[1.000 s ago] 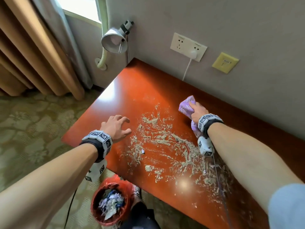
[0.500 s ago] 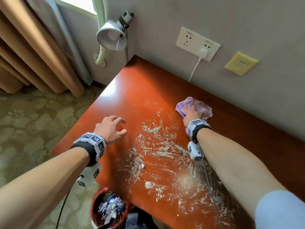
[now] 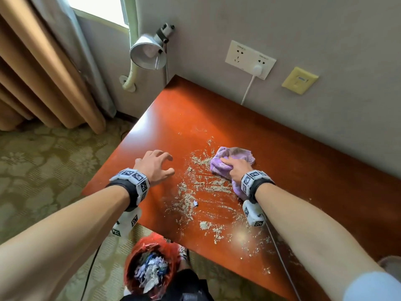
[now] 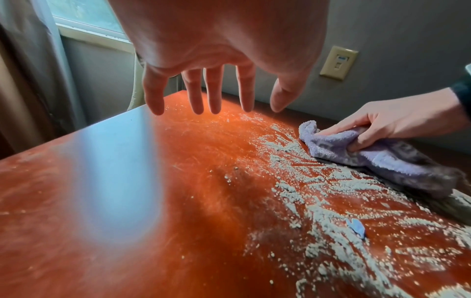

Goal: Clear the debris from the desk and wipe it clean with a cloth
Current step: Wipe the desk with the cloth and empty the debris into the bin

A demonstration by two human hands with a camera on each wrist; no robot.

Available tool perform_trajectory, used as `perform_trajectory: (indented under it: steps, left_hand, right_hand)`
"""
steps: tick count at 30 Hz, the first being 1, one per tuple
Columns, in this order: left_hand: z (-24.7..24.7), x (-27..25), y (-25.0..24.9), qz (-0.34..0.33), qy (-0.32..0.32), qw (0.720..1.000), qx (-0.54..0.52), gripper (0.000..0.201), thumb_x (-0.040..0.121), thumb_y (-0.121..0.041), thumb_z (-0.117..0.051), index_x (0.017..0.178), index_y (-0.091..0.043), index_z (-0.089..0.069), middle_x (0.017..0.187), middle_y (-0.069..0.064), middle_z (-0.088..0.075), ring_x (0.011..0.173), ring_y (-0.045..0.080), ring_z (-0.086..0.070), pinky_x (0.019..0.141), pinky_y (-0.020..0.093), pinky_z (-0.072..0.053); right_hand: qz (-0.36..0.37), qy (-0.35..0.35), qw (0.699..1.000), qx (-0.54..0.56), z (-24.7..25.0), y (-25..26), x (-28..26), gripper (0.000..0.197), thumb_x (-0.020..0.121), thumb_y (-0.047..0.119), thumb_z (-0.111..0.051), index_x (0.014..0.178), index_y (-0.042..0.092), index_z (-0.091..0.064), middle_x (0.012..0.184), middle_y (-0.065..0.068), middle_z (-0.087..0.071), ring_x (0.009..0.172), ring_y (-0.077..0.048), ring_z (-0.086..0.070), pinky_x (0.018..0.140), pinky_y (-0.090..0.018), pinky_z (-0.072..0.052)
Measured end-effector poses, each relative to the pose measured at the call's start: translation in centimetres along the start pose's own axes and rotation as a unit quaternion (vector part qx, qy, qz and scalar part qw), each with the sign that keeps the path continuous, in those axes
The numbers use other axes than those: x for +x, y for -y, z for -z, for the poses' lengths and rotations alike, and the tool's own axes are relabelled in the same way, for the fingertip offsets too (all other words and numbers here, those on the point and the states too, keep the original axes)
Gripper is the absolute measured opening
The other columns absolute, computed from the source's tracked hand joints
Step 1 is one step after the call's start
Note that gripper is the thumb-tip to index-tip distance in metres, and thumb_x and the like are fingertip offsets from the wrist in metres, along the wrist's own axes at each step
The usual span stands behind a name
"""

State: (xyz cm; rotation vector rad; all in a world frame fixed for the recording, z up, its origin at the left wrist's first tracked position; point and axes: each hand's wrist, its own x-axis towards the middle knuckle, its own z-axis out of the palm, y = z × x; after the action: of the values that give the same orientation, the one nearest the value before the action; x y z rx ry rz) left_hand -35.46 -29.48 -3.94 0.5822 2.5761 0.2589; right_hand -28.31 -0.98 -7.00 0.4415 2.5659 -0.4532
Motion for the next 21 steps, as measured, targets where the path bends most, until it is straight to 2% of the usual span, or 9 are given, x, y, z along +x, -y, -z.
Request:
perform_trajectory:
  steps: [2,3,5,7,10,14,16,18,21]
  left_hand:
    - [0.4,0.2,0.1,-0.002,-0.005,1.0,0.002,0.042,0.092,-0.052,-0.049,0.131,-0.037,-0.047,0.151,-0.003,-0.036,0.137,0.021,-0.031,0.103,0.048,-0.039]
    - [0.6,0.4,0.2,-0.002,-0.008,1.0,0.004,0.042,0.092,-0.052,-0.049,0.131,-0.037,-0.047,0.15,-0.002,-0.037,0.137,0.021,-0.031,0.103,0.049,-0.039]
    - [1.0,1.1,0.4,-0.001,-0.011,1.0,0.008,0.042,0.092,-0.051,-0.049,0.131,-0.037,-0.047,0.15,-0.002,-0.037,0.137,0.021,-0.031,0.102,0.049,-0.039]
    - [1.3,1.8,0.6,0.004,-0.009,1.0,0.011,0.041,0.091,-0.051,-0.049,0.13,-0.037,-0.047,0.15,-0.002,-0.038,0.137,0.021,-0.031,0.102,0.049,-0.04]
    - [1.5,3.2,0.9,0.015,0.0,1.0,0.012,0.041,0.091,-0.052,-0.048,0.13,-0.038,-0.047,0.15,-0.002,-0.037,0.137,0.021,-0.032,0.102,0.05,-0.04]
    - [1.9,4.8,1.6,0.034,0.006,0.999,-0.001,0.042,0.09,-0.05,-0.048,0.13,-0.038,-0.047,0.149,-0.003,-0.037,0.137,0.021,-0.031,0.102,0.051,-0.04]
    - [2.0,5.4,2.1,0.041,0.006,0.999,-0.009,0.042,0.089,-0.049,-0.049,0.129,-0.038,-0.048,0.149,-0.003,-0.038,0.137,0.02,-0.031,0.102,0.05,-0.04]
    - [2.0,5.8,2.6,0.051,0.007,0.999,-0.013,0.041,0.089,-0.049,-0.049,0.129,-0.038,-0.048,0.148,-0.003,-0.038,0.136,0.02,-0.031,0.102,0.05,-0.04]
    - [1.9,6.2,3.1,0.063,0.004,0.998,-0.02,0.04,0.089,-0.049,-0.049,0.128,-0.038,-0.049,0.147,-0.003,-0.04,0.135,0.021,-0.033,0.101,0.05,-0.041]
  right_hand:
    - [-0.006,-0.031,0.999,0.036,1.0,-0.4,0.1,0.074,0.089,-0.014,-0.035,0.148,0.03,-0.041,0.158,-0.003,-0.031,0.131,-0.032,-0.046,0.098,-0.034,-0.046]
    - [-0.012,-0.047,0.998,0.041,1.7,-0.7,0.4,0.073,0.089,-0.012,-0.036,0.148,0.03,-0.041,0.157,-0.005,-0.032,0.131,-0.031,-0.046,0.099,-0.033,-0.045]
    - [-0.024,-0.068,0.997,0.019,3.4,-1.2,1.5,0.069,0.092,-0.005,-0.039,0.148,0.034,-0.04,0.157,-0.005,-0.034,0.138,-0.032,-0.038,0.11,-0.035,-0.033]
    - [-0.033,-0.08,0.996,-0.005,5.4,-1.6,2.8,0.062,0.095,0.003,-0.041,0.148,0.034,-0.039,0.158,-0.003,-0.033,0.141,-0.033,-0.033,0.114,-0.036,-0.027]
    - [-0.043,-0.091,0.995,-0.025,7.9,-1.8,5.2,0.058,0.096,0.011,-0.043,0.149,0.035,-0.038,0.158,-0.001,-0.03,0.14,-0.033,-0.035,0.113,-0.037,-0.03]
    - [-0.057,-0.063,0.995,-0.052,9.6,-1.0,8.7,0.068,0.093,0.004,-0.047,0.152,0.036,-0.031,0.154,-0.009,-0.034,0.133,-0.037,-0.042,0.106,-0.036,-0.036]
    - [-0.065,-0.058,0.995,-0.058,10.0,-0.1,9.6,0.067,0.096,0.0,-0.043,0.153,0.032,-0.027,0.157,-0.011,-0.028,0.134,-0.038,-0.038,0.106,-0.036,-0.034]
    - [-0.077,-0.06,0.994,-0.054,9.8,1.0,10.5,0.068,0.096,0.0,-0.043,0.154,0.029,-0.024,0.159,-0.014,-0.02,0.136,-0.042,-0.035,0.111,-0.04,-0.032]
    - [-0.078,-0.042,0.994,-0.062,7.9,2.4,12.3,0.076,0.093,0.001,-0.048,0.155,0.032,-0.017,0.161,-0.017,-0.012,0.135,-0.048,-0.035,0.114,-0.054,-0.027]
